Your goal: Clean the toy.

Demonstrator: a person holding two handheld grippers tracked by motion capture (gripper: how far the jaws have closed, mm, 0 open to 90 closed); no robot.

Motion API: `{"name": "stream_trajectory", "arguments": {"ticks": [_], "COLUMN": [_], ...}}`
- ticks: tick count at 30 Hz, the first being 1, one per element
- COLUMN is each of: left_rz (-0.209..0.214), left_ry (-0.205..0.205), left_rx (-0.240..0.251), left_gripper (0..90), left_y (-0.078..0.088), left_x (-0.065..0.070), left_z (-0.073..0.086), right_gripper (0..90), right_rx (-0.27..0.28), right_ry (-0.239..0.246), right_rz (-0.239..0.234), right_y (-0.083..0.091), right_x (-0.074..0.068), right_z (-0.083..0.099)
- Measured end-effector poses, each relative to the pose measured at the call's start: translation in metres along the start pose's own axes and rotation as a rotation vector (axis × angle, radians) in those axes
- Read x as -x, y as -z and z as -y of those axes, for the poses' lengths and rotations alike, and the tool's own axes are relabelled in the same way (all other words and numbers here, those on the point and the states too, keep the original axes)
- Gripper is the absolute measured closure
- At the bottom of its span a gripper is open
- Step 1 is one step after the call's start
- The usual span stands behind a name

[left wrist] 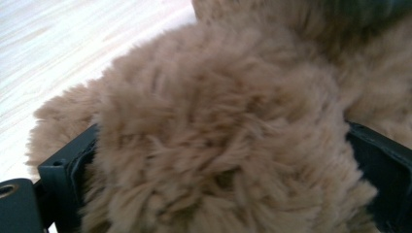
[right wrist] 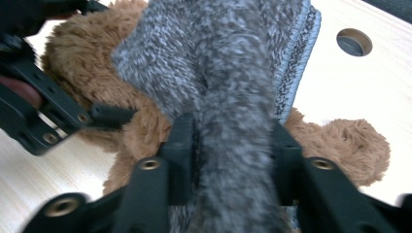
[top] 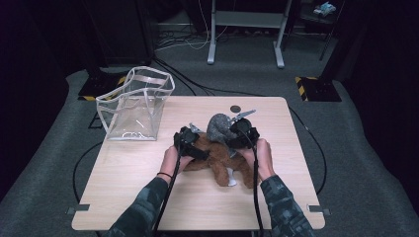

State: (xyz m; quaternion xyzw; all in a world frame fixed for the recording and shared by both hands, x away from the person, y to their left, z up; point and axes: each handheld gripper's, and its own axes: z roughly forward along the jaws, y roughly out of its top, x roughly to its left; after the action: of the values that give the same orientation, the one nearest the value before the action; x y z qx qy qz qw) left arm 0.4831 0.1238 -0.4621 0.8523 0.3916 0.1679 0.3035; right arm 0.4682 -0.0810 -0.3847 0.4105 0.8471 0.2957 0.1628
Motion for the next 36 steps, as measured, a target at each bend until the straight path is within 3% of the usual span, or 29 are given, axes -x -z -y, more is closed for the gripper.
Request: {"name": "stream_trajectory", "arguments": {"ticks": [2, 7, 9, 11, 14, 17, 22, 28, 36], "left_rz": [0.011, 0.016, 0.018, 0.012, 0.009, 0.01, 0.025, 0.021, 0.02], "left_ry": [0.01, 0.025, 0.022, 0.023, 0.033, 0.038, 0.041, 0.035, 0.03], "left_rx": [0.016, 0.101, 0.1, 0.105, 0.102, 0.094, 0.077, 0.081, 0.085], "left_gripper": [3.3, 3.3, 3.3, 3.3, 3.4, 3.6, 3.7, 3.7, 3.7], "left_y": [0.0, 0.0, 0.001, 0.0, 0.0, -0.001, -0.002, -0.002, -0.002], "left_x": [-0.001, -0.003, -0.003, -0.002, -0.003, -0.003, -0.005, -0.004, -0.002], "left_z": [0.003, 0.014, 0.014, 0.014, 0.014, 0.014, 0.015, 0.017, 0.019], "right_gripper": [50.0, 49.2, 50.6, 49.0, 54.2, 67.3, 76.7, 77.6, 77.9], "right_rx": [-0.013, 0.023, 0.044, 0.022, -0.014, -0.043, -0.04, -0.037, -0.052], "right_ry": [0.011, 0.018, 0.01, 0.008, 0.005, 0.001, 0.019, -0.012, -0.133], "right_rz": [-0.009, -0.016, -0.019, -0.021, -0.016, -0.032, 0.017, 0.075, 0.139], "right_y": [0.003, 0.005, 0.002, -0.008, -0.025, -0.043, -0.051, -0.038, -0.029], "right_x": [-0.002, -0.002, -0.003, -0.004, -0.006, -0.009, -0.014, 0.007, 0.05], "right_z": [-0.005, -0.018, -0.024, -0.029, -0.035, -0.037, -0.035, -0.025, 0.001]}}
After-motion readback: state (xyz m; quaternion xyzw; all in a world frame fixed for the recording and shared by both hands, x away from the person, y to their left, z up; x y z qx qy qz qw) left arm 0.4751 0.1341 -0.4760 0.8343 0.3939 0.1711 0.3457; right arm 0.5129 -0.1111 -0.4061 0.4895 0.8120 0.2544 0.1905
